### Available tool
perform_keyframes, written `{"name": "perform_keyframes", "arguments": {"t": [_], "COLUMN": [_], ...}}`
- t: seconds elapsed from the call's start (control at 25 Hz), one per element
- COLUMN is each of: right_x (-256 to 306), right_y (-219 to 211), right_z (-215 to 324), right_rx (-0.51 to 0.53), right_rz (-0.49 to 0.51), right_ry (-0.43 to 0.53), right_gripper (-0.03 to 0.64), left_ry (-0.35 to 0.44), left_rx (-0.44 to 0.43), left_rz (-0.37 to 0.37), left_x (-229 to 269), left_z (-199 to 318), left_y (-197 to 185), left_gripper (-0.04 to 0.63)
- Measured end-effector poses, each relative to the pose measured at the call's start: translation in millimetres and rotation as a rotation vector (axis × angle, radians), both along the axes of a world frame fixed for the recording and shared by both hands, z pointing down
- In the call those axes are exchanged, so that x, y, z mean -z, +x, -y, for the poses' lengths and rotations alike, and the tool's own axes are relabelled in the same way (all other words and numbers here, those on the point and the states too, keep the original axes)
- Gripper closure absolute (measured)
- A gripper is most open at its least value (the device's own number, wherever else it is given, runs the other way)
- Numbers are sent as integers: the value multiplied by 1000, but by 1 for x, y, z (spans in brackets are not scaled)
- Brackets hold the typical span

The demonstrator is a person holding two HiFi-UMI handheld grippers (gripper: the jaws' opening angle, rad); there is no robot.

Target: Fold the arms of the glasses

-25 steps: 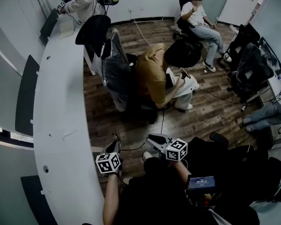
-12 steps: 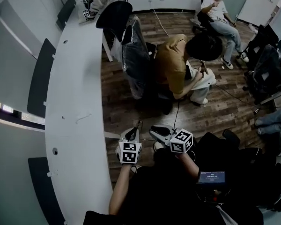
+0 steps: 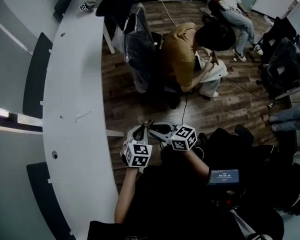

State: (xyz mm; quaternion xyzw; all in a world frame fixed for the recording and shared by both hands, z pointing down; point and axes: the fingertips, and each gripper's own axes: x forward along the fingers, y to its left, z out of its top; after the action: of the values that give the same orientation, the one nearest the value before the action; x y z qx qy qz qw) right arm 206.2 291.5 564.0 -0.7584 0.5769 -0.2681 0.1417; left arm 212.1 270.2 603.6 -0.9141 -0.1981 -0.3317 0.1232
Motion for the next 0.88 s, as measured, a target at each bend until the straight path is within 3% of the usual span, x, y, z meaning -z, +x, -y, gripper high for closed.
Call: {"name": "perform_keyframes", "arguments": {"t": [0.56,0.76,0.88], "right_x": [-11,-15,-24], "right_y": [5,1,-4], "right_z": [5,7,0], "right_rx": [6,52,116], "right_rz": [-56,-141,-218], "right_ry": [-115,-211,-320], "right_gripper": [581,584,585], "left_ry": [48,110,193], "left_rx": [-15,-28,-52], "left_rz": [-1,-4,-7], "left_x": [-2,-6,-7], "left_z": [0,6,10], "left_y": [-2,-5,-8], "left_gripper": [566,566,565]}}
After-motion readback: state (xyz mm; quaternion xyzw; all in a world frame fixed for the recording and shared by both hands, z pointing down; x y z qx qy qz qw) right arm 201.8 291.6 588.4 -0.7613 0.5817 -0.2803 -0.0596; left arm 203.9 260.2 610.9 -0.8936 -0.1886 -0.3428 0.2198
